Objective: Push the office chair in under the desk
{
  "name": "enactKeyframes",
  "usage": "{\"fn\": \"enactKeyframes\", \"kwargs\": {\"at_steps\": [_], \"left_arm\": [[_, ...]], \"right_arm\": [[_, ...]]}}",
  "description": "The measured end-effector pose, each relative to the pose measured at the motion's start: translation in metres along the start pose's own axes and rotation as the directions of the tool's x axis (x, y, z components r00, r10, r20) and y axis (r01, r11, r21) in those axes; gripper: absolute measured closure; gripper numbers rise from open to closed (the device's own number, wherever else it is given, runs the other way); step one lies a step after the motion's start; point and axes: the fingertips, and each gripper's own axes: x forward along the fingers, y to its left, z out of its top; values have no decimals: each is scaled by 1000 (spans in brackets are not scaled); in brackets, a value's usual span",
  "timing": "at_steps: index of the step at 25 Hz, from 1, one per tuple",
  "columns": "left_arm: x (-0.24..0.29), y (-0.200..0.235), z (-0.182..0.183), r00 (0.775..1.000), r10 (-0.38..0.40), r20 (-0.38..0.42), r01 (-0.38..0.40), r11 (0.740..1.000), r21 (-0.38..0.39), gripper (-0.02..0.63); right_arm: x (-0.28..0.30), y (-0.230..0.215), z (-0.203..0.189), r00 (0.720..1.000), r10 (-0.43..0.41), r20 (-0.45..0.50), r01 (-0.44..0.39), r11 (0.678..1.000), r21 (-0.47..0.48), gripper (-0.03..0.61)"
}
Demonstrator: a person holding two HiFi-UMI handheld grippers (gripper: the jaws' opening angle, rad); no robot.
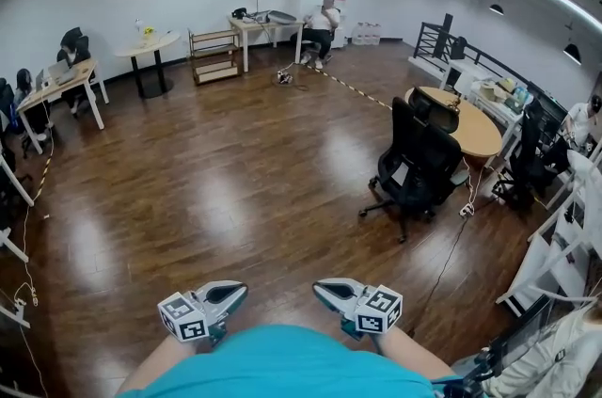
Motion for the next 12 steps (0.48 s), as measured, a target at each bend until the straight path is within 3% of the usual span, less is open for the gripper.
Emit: {"fn": "enactKeyframes", "kwargs": {"at_steps": [12], "left_arm": [[-20, 9, 4, 1000, 21, 11, -21, 1000, 11, 586]], "right_arm": [[23, 10, -1, 998, 39, -42, -40, 999, -24, 578]]}}
